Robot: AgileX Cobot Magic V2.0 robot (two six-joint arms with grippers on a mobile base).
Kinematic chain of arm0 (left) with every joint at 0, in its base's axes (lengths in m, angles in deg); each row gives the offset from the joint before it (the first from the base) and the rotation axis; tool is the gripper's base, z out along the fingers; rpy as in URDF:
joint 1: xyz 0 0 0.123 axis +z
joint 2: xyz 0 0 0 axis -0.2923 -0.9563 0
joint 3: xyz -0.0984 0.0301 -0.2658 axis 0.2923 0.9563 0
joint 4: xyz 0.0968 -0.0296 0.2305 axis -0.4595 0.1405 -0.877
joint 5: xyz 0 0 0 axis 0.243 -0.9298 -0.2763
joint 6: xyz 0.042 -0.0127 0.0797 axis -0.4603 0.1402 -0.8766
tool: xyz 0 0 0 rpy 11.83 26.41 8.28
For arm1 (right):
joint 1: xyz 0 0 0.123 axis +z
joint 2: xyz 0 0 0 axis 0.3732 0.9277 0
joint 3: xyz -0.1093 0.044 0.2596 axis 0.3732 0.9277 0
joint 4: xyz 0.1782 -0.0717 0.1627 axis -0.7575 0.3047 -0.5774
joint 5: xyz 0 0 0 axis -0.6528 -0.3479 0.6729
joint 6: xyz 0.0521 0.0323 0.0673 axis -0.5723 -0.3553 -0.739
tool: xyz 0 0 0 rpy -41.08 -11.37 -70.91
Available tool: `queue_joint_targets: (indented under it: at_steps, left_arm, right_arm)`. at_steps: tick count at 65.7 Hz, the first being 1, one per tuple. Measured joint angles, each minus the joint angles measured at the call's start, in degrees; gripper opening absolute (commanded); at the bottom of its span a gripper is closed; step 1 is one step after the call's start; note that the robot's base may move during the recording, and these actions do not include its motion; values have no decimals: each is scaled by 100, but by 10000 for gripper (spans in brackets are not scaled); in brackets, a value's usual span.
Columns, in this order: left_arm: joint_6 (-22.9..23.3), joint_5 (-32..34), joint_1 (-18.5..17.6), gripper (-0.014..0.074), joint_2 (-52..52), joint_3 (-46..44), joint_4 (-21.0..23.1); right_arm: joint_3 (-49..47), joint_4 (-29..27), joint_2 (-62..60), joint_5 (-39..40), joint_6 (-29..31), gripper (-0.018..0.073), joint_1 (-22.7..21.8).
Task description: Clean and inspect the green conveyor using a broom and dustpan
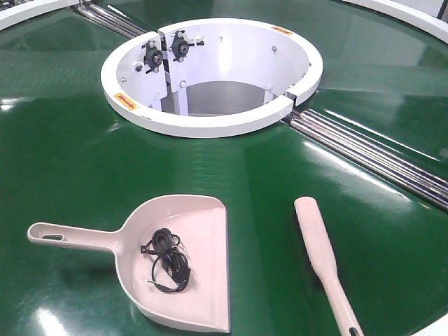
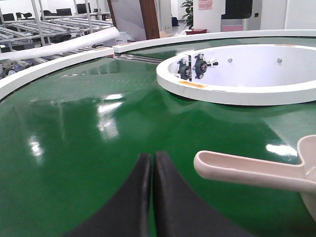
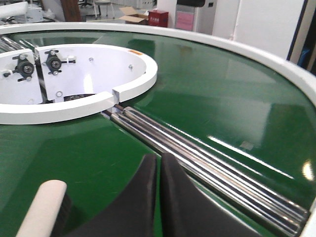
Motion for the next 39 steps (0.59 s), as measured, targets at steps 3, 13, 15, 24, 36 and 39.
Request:
queue_joint_targets:
  at_steps: [3, 13, 15, 24, 36, 39]
  left_arm:
    - [0, 0, 0, -22, 0, 0, 0]
    - [0, 0, 0, -22, 0, 0, 0]
    - [0, 0, 0, -22, 0, 0, -4]
    - [0, 0, 0, -22, 0, 0, -4]
    - [0, 3, 0, -22, 0, 0, -4]
    - [0, 9, 0, -22, 0, 0, -4]
  right_arm:
    - [198, 63, -172, 100, -7, -10, -7]
    - [1320, 70, -874, 886, -146, -10, -14]
    - [1529, 64, -992, 1092, -159, -10, -14]
    - [1917, 50, -1649, 1168, -179, -10, -14]
    - [1924, 50, -2053, 819, -105, -10, -14]
    - [1924, 50, -2053, 779, -105, -10, -14]
